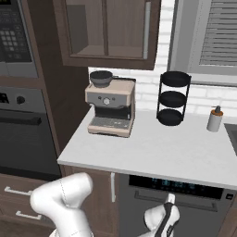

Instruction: Pick up the cup and bowl from the counter, place them in the dishwasher, and close the dishwasher door.

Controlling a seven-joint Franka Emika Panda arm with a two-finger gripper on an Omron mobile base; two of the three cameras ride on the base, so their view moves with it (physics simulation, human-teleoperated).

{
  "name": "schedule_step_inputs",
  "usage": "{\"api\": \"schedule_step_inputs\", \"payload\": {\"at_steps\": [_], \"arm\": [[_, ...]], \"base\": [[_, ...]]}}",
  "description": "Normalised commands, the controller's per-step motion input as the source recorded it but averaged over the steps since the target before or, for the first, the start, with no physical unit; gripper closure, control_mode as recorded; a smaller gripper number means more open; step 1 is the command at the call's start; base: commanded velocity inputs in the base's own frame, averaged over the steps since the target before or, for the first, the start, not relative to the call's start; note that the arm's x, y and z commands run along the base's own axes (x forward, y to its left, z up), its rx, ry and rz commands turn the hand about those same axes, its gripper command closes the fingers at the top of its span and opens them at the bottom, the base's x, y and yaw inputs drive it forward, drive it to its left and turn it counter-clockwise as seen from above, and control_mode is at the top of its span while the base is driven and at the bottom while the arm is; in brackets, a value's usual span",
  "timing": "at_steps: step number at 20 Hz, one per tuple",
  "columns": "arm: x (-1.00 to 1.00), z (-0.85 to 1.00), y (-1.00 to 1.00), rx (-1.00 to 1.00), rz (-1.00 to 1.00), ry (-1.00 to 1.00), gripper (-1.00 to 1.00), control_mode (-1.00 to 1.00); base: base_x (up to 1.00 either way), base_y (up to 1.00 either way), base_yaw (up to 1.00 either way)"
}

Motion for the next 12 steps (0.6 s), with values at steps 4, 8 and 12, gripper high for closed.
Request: {"api": "schedule_step_inputs", "payload": {"at_steps": [4, 8, 12], "arm": [[0.69, 0.0, 0.0, 0.0, 0.0, 0.0, -1.0, -1.0], [0.56, 0.0, 0.0, 0.0, 0.0, -0.01, -1.0, -1.0], [0.41, 0.0, 0.01, 0.0, 0.0, -0.09, -1.0, -1.0]], "base": [[0.0, 0.0, 0.0], [0.0, 0.0, 0.0], [0.0, 0.0, 0.0]]}}
